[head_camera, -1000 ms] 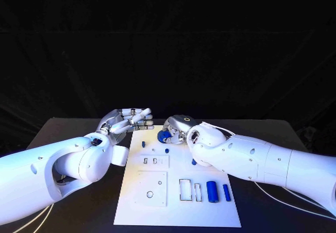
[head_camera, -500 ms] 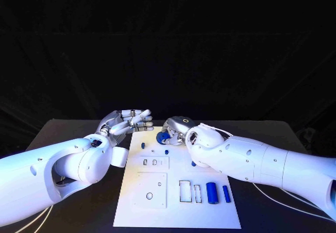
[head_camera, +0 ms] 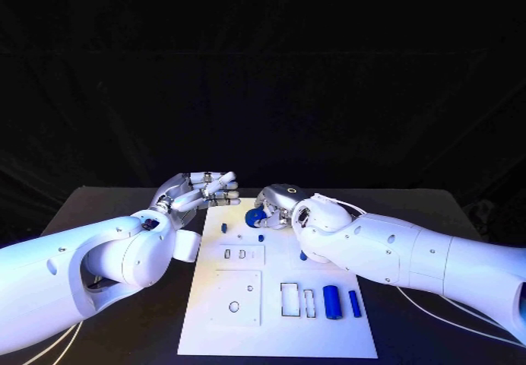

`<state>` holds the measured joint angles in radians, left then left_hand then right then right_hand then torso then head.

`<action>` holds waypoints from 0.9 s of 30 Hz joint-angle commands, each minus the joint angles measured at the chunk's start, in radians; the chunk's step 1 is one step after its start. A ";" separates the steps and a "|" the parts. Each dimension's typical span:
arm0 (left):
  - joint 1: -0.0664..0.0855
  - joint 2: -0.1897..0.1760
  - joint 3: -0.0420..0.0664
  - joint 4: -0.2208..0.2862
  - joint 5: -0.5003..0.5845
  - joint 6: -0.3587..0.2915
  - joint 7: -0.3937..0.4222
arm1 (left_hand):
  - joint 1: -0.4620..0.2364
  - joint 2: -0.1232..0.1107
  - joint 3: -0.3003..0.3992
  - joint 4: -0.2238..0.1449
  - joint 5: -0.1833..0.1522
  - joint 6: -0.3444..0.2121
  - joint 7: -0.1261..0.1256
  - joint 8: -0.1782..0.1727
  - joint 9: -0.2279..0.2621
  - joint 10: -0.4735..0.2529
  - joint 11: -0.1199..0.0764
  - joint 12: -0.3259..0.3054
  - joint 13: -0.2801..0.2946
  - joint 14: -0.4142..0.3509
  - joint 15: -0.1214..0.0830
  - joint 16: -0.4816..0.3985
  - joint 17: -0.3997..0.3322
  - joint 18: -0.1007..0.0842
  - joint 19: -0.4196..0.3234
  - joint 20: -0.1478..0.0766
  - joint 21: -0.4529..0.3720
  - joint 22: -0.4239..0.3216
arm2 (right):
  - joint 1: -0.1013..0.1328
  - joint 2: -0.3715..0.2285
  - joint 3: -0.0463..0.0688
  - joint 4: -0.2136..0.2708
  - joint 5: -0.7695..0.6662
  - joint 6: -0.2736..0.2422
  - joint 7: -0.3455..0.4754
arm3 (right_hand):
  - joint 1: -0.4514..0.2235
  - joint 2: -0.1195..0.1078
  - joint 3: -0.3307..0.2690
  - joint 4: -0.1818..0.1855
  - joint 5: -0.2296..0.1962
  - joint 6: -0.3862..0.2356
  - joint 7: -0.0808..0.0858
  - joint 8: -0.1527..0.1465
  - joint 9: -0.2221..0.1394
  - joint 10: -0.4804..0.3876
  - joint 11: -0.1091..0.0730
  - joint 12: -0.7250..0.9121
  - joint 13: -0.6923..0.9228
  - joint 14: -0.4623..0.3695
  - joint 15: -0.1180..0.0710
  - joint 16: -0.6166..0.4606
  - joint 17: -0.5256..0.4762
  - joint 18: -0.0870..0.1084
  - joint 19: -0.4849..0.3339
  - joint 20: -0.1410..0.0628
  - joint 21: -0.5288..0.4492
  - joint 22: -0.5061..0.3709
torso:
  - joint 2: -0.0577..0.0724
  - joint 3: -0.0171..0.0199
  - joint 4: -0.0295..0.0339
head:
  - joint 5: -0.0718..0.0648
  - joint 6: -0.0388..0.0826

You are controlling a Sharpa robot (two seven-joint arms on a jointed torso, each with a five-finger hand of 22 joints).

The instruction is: Assemble the parts on the task board

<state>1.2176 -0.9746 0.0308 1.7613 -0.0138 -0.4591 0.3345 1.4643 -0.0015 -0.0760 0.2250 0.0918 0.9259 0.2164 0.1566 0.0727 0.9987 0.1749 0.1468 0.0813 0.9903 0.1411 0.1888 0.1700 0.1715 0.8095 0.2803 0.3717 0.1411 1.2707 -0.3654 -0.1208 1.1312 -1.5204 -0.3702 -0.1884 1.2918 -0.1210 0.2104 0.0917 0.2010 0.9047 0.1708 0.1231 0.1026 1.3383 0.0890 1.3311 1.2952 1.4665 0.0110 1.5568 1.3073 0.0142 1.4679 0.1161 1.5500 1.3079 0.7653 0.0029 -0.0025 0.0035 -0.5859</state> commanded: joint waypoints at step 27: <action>0.001 0.006 0.000 -0.018 0.002 0.023 0.001 | 0.000 0.009 0.002 -0.006 0.004 -0.006 0.003 -0.006 -0.002 -0.009 0.001 -0.004 -0.001 -0.005 0.000 -0.003 0.002 0.010 -0.007 0.000 -0.004 -0.001 | 0.064 -0.407 0.006 0.263 0.338 0.008 0.267 | 0.034 0.011 0.006 -0.017 0.075 0.041 -0.006 -0.001 0.000 0.018 -0.010 0.016 0.016 0.097 -0.003 0.002 0.233 0.001 0.062 0.002 -0.020 0.219 | -0.023 0.0014 -0.0236 | -0.007 0.006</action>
<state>1.2173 -0.9719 0.0303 1.7436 -0.0138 -0.4562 0.3312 1.4643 -0.0015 -0.0760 0.2250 0.0918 0.9259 0.2164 0.1566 0.0726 0.9987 0.1748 0.1468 0.0814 0.9902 0.1411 0.1888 0.1700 0.1715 0.8095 0.2803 0.3717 0.1413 1.3347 -0.7661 -0.1147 1.3863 -1.2702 -0.4239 -0.0034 1.3179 -0.1101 0.2156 0.0784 0.2749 0.9398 0.1643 0.1271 0.1035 1.3631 0.0820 1.3530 1.3084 1.4665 0.0109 1.5608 1.3079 0.0142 1.4679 0.1160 1.5372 1.3076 0.7475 0.0023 -0.0221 0.0014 -0.5808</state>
